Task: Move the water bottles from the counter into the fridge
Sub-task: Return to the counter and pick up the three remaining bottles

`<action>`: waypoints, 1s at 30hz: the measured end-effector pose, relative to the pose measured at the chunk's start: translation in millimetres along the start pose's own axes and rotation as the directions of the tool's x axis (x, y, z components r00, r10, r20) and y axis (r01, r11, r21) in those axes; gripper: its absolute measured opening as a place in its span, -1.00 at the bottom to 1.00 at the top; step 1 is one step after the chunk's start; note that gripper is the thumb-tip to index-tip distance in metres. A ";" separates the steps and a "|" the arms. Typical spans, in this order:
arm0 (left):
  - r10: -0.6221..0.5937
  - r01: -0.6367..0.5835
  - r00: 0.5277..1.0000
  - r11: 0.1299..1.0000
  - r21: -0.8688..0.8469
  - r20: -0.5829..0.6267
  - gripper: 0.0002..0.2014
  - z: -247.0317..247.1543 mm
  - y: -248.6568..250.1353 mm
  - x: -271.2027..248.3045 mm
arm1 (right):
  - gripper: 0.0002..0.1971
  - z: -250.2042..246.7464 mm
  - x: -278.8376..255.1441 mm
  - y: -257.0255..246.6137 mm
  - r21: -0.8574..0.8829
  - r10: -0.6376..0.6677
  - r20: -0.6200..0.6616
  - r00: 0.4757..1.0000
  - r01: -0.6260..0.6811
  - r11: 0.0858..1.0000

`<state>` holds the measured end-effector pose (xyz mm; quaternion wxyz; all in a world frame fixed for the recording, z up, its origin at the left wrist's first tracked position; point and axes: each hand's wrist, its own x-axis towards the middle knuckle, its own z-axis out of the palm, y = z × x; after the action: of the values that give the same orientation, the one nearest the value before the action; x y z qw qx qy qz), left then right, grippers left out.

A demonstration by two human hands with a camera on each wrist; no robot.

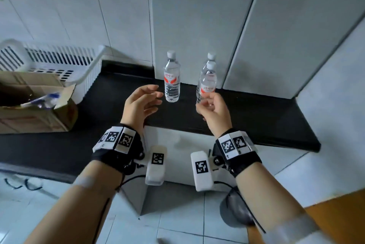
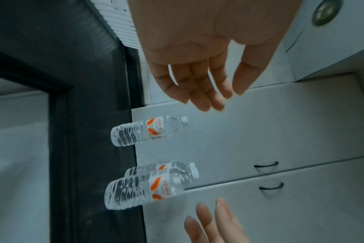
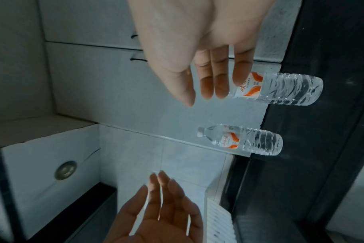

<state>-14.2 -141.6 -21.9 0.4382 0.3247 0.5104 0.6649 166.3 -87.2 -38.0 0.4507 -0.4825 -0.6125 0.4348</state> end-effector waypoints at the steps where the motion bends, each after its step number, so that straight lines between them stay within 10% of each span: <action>1: -0.007 0.007 1.000 1.000 0.014 -0.004 -0.77 -1.0 -1.5 22.0 | -0.75 2.9 16.1 6.1 -0.009 0.017 -0.029 0.999 -0.017 1.000; 8: -0.140 0.131 0.989 0.979 0.158 0.042 -0.45 5.0 -34.6 126.5 | -0.29 -4.0 101.2 51.9 -0.030 0.182 -0.223 0.958 -0.194 0.981; 19: -0.362 0.301 0.926 0.877 0.374 0.105 0.14 19.2 -70.9 252.7 | -0.14 -7.0 193.2 94.7 -0.021 0.297 0.057 0.953 -0.296 0.955; 24: -0.338 0.244 0.924 0.881 0.406 0.179 -0.35 41.4 -75.1 255.7 | -0.26 -19.1 199.4 101.4 -0.065 0.284 0.212 0.935 -0.276 0.959; 30: -0.301 0.183 0.939 0.846 0.501 0.165 -0.30 61.9 -86.0 252.9 | -0.28 -37.5 202.2 113.6 -0.096 0.209 0.190 0.959 -0.193 0.976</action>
<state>-40.7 122.1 -92.0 0.4828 0.4324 0.6395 0.4135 199.4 132.9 -113.0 0.3217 -0.5133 -0.6185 0.5005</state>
